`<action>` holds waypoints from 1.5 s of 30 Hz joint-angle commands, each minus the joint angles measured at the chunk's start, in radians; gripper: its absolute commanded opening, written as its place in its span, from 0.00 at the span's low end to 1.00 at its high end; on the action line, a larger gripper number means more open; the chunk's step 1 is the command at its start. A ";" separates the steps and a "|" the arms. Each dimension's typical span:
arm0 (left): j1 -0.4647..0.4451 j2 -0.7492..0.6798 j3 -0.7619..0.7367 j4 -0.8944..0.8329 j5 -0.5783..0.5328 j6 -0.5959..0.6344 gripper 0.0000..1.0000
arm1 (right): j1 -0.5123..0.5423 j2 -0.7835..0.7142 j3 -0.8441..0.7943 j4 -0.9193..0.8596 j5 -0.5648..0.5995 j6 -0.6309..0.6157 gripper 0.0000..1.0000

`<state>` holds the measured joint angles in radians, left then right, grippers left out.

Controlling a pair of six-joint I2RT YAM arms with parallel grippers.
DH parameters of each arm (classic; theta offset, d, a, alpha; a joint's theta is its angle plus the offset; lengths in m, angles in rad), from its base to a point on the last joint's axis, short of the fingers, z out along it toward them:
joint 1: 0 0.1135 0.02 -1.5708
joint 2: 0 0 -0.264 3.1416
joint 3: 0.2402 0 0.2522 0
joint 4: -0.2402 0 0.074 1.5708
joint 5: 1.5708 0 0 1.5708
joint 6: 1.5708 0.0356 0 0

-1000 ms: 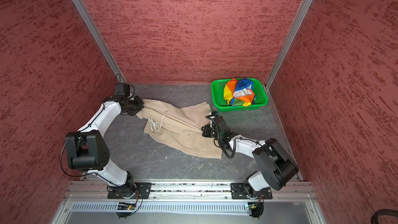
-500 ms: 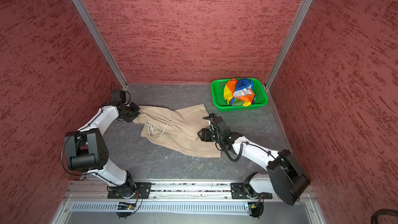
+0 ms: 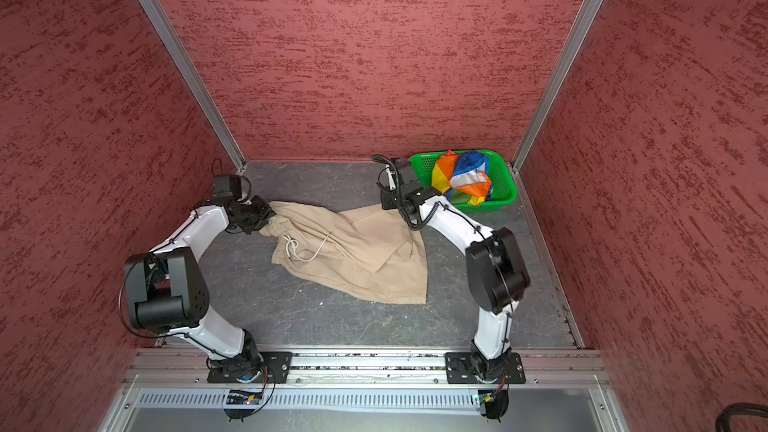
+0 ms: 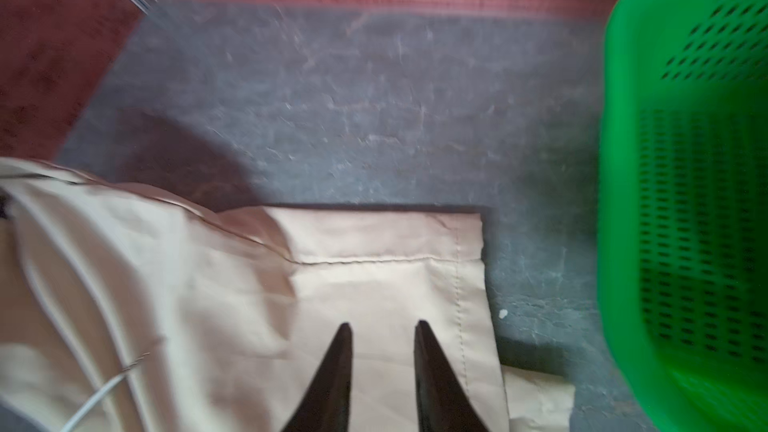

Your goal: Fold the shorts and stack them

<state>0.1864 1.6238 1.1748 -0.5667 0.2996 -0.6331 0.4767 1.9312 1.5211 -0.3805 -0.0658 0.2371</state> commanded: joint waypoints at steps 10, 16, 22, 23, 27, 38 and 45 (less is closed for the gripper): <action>0.045 -0.014 0.005 0.013 0.033 0.006 0.77 | -0.114 0.228 0.240 -0.193 -0.060 0.004 0.63; 0.048 -0.015 0.016 -0.059 -0.038 0.022 0.85 | -0.146 0.241 0.234 -0.182 -0.070 0.020 0.71; 0.049 0.006 0.043 -0.191 -0.166 0.034 0.88 | -0.140 0.264 0.227 -0.143 -0.179 0.062 0.72; 0.051 0.011 0.041 -0.194 -0.174 0.035 0.88 | -0.138 0.271 0.232 -0.141 -0.186 0.063 0.72; 0.054 0.045 0.037 -0.170 -0.149 0.026 0.86 | -0.130 0.325 0.271 -0.148 -0.225 0.057 0.62; 0.044 0.128 0.059 -0.106 -0.093 0.016 0.34 | -0.135 0.382 0.277 -0.042 -0.324 0.081 0.00; 0.044 0.122 0.127 -0.128 -0.097 0.009 0.00 | -0.165 0.202 0.223 0.058 -0.298 0.084 0.00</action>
<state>0.2295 1.7634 1.2575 -0.6952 0.2043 -0.6239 0.3305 2.2723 1.7504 -0.4076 -0.3656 0.3176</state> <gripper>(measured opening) 0.069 0.048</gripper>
